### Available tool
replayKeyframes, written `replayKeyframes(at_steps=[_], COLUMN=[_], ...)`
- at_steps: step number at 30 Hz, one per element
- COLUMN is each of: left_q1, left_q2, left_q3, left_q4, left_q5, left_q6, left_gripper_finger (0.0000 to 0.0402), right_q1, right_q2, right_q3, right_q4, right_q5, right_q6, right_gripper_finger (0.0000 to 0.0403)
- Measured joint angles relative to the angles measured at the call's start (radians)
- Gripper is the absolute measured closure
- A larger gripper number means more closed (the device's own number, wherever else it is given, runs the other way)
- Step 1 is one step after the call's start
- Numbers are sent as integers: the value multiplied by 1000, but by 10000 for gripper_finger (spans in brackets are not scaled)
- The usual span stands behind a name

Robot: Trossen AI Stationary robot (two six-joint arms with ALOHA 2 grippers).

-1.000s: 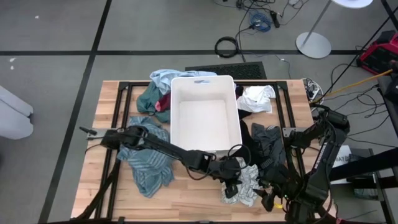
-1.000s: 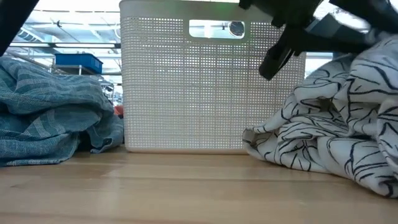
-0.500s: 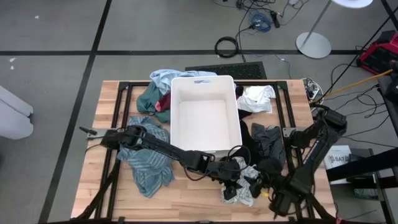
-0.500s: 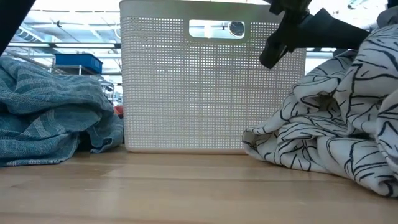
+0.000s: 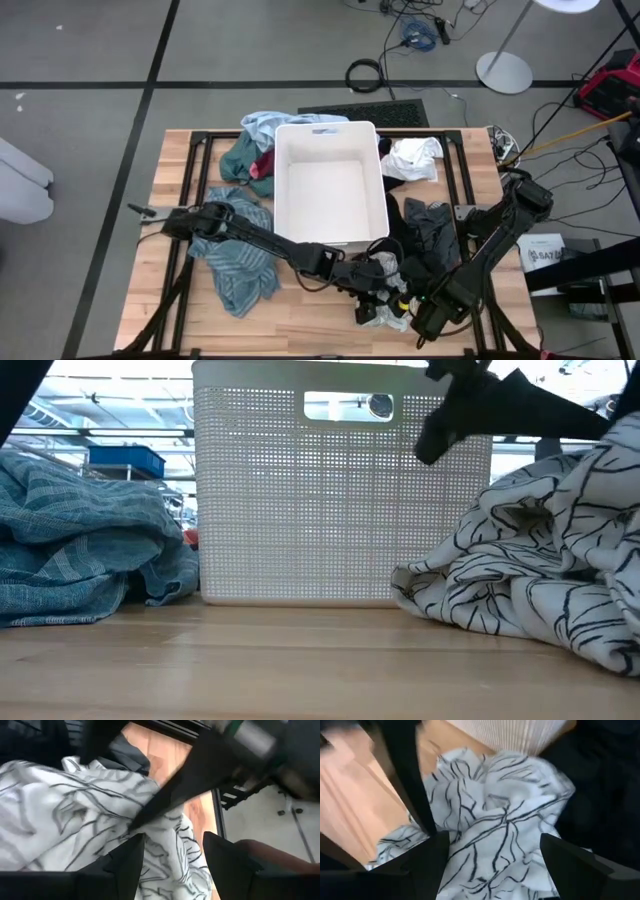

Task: Sort clothes
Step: Put the white and black towel into the white laundry organizer

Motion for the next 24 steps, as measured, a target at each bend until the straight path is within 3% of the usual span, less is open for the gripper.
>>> replayKeyframes(at_steps=[7, 15, 24], left_q1=[-31, -122, -196], left_q2=[-57, -144, -214], left_q3=[0, 0, 0], left_q4=[-175, -442, -744], left_q5=[-162, -424, -588], left_q6=[17, 24, -120], left_gripper_finger=[189, 189, 189], right_q1=[6, 41, 30], right_q2=[52, 120, 186], right_q3=[-1, 0, -6], right_q4=[1, 5, 119], right_q5=[-64, -167, -171], right_q6=[63, 217, 241], right_gripper_finger=[103, 103, 103])
